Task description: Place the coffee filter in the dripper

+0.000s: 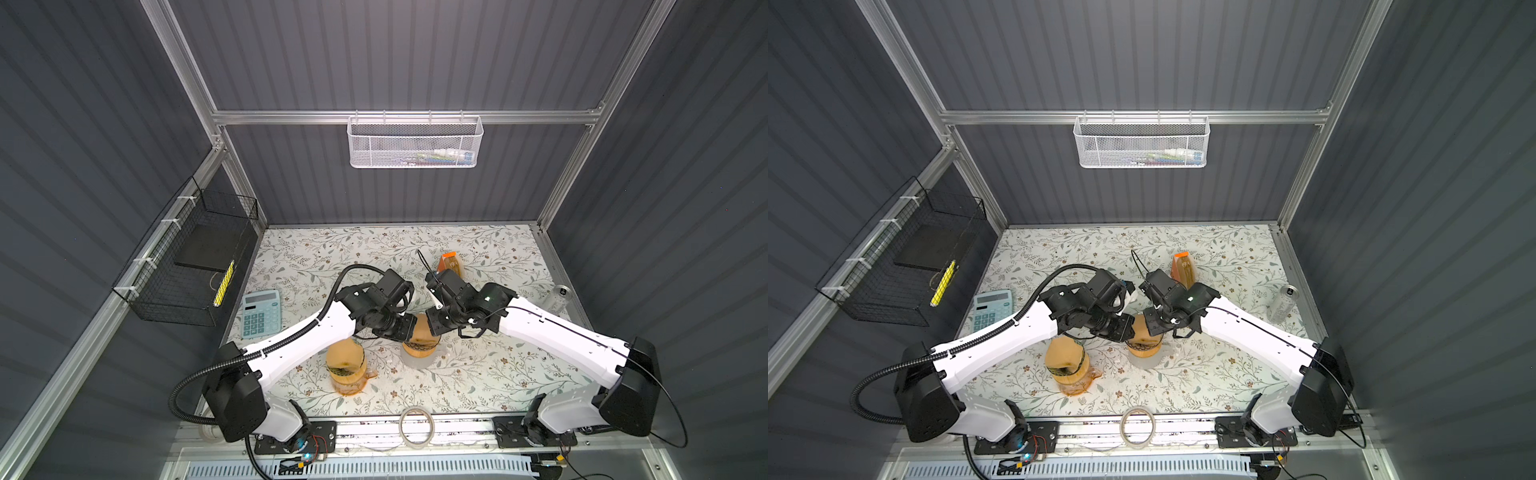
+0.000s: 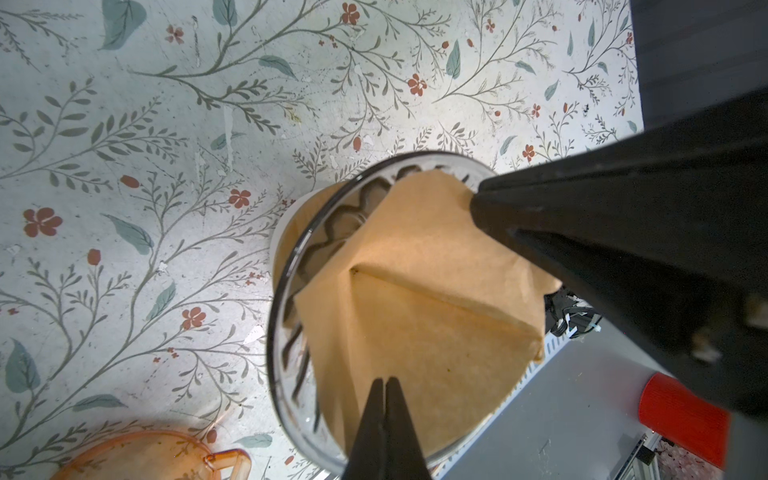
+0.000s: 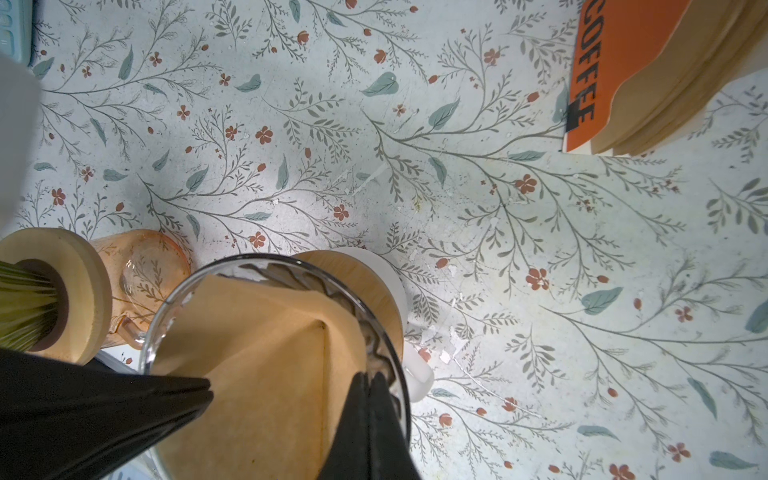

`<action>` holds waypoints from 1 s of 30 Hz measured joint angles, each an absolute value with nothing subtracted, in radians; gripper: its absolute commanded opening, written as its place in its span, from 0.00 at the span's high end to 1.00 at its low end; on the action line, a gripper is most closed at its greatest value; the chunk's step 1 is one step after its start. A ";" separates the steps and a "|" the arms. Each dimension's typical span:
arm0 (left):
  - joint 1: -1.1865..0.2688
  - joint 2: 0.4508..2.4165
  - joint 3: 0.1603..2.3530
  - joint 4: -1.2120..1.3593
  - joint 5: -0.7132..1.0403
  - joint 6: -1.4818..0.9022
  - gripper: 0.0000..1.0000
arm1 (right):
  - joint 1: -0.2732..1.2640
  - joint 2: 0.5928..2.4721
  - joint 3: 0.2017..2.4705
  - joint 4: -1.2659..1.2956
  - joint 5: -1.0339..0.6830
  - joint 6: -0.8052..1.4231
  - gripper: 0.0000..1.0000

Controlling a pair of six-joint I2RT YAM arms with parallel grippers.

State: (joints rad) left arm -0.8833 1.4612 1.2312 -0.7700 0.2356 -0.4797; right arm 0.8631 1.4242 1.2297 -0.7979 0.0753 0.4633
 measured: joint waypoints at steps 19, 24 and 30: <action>-0.883 1.461 1.215 -0.755 0.235 -0.483 0.97 | 0.863 1.429 1.228 -0.789 0.075 0.463 1.00; -0.883 1.461 1.215 -0.754 0.235 -0.483 0.97 | 0.863 1.429 1.228 -0.789 0.075 0.464 1.00; -0.883 1.461 1.215 -0.754 0.235 -0.483 0.98 | 0.863 1.429 1.228 -0.784 0.075 0.463 1.00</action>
